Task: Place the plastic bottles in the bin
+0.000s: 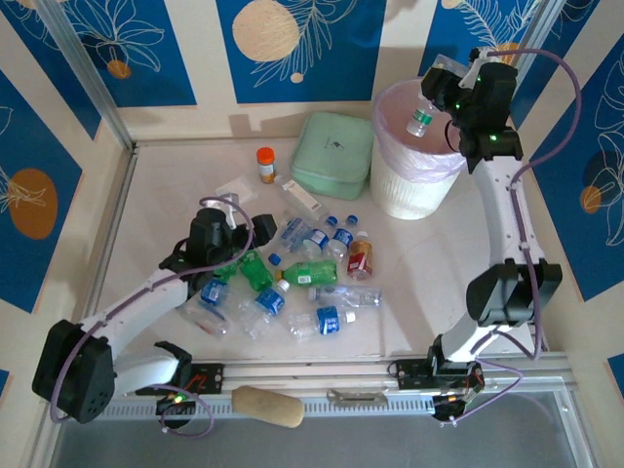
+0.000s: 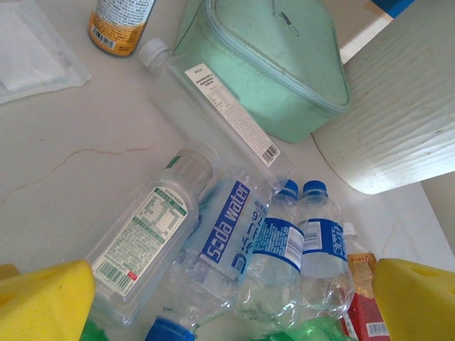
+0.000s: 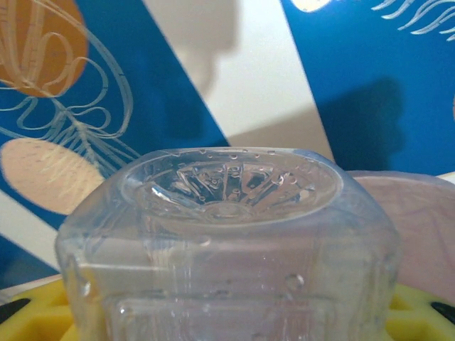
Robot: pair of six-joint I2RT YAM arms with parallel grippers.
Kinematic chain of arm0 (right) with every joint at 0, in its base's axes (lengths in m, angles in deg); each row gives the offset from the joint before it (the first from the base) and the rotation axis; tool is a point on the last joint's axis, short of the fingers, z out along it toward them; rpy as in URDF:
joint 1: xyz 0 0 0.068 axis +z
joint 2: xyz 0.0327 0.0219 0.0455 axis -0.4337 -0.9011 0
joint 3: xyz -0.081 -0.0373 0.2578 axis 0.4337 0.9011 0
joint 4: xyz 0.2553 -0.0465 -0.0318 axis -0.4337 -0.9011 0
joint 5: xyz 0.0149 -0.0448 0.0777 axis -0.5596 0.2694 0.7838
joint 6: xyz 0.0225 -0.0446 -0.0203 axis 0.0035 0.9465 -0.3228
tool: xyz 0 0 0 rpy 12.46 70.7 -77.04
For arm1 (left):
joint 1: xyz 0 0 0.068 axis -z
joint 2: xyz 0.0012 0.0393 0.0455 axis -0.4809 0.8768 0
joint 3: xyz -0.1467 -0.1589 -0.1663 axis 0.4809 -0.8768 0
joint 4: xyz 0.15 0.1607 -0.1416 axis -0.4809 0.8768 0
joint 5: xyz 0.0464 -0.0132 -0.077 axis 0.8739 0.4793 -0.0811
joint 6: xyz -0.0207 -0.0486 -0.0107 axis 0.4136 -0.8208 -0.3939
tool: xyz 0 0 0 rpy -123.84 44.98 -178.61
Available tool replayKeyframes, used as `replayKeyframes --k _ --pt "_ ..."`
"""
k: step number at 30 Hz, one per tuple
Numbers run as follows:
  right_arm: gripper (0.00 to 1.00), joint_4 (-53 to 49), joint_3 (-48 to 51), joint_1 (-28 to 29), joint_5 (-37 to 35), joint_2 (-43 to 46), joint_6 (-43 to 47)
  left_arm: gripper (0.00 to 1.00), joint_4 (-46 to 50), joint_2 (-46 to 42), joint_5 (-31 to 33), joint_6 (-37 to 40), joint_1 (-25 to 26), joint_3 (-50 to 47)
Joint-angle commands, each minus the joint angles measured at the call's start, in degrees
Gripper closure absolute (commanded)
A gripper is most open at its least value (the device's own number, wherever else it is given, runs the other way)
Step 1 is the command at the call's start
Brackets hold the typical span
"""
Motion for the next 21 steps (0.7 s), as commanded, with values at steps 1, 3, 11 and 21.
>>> replayKeyframes --k 1,3,11,21 --pt "0.49 2.38 -4.18 -0.67 -2.14 -3.74 1.29 0.0 2.79 -2.16 0.47 1.98 -0.2 -0.5" --pt "0.49 0.65 -5.88 -0.68 -2.06 -6.03 1.61 0.0 3.43 -2.82 0.83 2.23 -0.2 -0.64" --pt "0.46 -4.1 -5.65 0.31 -0.93 -11.15 1.76 0.0 3.65 -3.58 1.49 2.24 -0.24 -1.42" --pt "0.24 -7.44 -8.74 0.55 -0.92 -13.1 2.35 0.0 3.27 -2.77 1.14 1.97 -0.15 -1.18"
